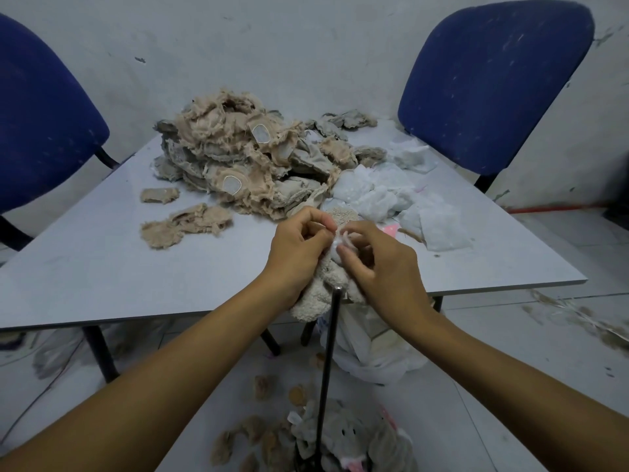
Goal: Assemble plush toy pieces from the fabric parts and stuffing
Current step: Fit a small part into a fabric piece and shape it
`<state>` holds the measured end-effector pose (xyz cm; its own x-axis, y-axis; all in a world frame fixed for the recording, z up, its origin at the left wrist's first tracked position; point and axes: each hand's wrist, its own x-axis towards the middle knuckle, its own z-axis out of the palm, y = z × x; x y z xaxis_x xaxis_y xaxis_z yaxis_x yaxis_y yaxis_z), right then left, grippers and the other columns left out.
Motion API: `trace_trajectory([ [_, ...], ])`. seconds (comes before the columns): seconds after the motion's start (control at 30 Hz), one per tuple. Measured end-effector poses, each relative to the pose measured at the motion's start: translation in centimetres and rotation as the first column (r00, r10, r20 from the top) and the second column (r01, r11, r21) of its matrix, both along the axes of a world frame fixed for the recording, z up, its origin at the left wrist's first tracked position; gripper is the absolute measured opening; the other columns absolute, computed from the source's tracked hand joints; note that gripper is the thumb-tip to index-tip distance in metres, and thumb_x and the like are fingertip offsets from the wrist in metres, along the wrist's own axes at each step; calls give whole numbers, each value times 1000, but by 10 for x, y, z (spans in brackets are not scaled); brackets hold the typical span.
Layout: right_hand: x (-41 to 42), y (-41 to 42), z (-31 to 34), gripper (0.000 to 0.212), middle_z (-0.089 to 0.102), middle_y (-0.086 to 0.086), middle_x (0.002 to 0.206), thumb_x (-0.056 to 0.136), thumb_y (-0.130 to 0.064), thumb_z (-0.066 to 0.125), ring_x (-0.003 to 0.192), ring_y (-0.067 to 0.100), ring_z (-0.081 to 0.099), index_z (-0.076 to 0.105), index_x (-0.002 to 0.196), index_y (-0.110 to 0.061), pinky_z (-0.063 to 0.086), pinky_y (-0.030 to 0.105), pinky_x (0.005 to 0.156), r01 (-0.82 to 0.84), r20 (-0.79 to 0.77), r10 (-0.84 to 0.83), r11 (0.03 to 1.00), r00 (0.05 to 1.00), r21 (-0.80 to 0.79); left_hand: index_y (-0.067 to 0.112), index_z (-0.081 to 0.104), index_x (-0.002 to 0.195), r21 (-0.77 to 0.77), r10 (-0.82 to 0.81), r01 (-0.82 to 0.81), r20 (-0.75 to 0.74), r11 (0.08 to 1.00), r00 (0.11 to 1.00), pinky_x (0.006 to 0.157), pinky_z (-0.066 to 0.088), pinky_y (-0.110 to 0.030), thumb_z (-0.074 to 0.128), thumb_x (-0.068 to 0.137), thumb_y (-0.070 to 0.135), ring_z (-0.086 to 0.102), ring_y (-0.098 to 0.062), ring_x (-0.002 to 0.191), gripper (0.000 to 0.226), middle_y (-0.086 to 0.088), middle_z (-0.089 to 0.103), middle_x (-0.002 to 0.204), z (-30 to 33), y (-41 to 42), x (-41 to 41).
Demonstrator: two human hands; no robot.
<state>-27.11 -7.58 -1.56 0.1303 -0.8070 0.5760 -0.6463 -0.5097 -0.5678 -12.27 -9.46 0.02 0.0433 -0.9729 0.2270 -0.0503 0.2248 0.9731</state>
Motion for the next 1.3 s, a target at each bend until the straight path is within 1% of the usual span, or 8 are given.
trace_trajectory([
  [0.3, 7, 1, -7, 25, 62, -3, 105, 95, -33, 60, 94, 20, 58, 72, 115, -24, 50, 37, 57, 66, -225, -97, 988, 970, -140, 19, 64, 80, -33, -12, 11, -13, 999, 1000, 57, 43, -24, 56, 88, -8, 49, -12, 63, 29, 3, 57, 67, -2, 0, 2],
  [0.43, 1, -1, -7, 25, 67, -8, 104, 94, -33, 65, 89, 15, 65, 61, 117, -23, 52, 37, 65, 37, -72, -41, 997, 997, -61, 21, 64, 79, -48, -5, 5, 3, 999, 1000, 58, 41, -28, 56, 87, -8, 48, -15, 65, 31, 4, 56, 66, -3, -1, 1],
  [0.57, 3, 1, -9, 21, 63, -1, 107, 95, -28, 62, 96, 21, 57, 73, 111, -19, 51, 39, 65, 37, -183, -67, 986, 981, -164, 20, 64, 80, -60, -2, 3, 18, 998, 1000, 61, 40, -33, 57, 88, -7, 47, -17, 66, 28, 3, 55, 67, -4, 0, 1],
  [0.73, -2, 5, -10, 27, 52, 11, 107, 89, -13, 67, 90, 17, 50, 73, 115, -9, 52, 34, 67, -26, -105, 6, 981, 994, -191, 23, 64, 80, -71, -13, 16, 48, 997, 999, 57, 39, -33, 57, 89, -4, 46, -18, 63, 29, 7, 56, 63, -3, 1, 1],
  [0.9, -3, 7, -7, 31, 63, 3, 109, 89, -14, 63, 94, 18, 60, 66, 120, -10, 53, 34, 71, -56, -135, 37, 989, 990, -139, 26, 64, 79, -64, 14, -10, 65, 998, 998, 62, 40, -36, 58, 89, -3, 48, -18, 65, 31, 4, 58, 67, -4, 1, 0],
  [1.07, 0, 8, -8, 56, 62, -1, 106, 80, -19, 44, 97, 17, 52, 54, 135, -21, 46, 32, 68, 10, -238, -13, 1000, 971, -13, 30, 64, 76, -68, 39, -34, 73, 997, 997, 61, 39, -39, 57, 88, -1, 46, -22, 64, 34, 4, 57, 65, -5, 0, 3],
  [1.2, 1, 6, -7, 48, 61, -2, 122, 84, -20, 39, 103, 23, 49, 65, 124, -20, 51, 38, 62, -8, -314, -24, 995, 949, -100, 31, 63, 77, -107, 45, -31, 128, 994, 991, 56, 42, -44, 56, 87, 0, 47, -21, 61, 33, 4, 57, 65, -6, 0, 3],
  [1.3, 6, 3, -7, 27, 48, 3, 120, 88, -18, 57, 103, 24, 48, 67, 114, -22, 49, 37, 54, 68, -383, -94, 994, 919, -81, 31, 63, 79, -133, 33, -10, 175, 991, 984, 55, 40, -42, 55, 88, 3, 47, -18, 59, 31, 9, 56, 63, -7, 1, 2],
])
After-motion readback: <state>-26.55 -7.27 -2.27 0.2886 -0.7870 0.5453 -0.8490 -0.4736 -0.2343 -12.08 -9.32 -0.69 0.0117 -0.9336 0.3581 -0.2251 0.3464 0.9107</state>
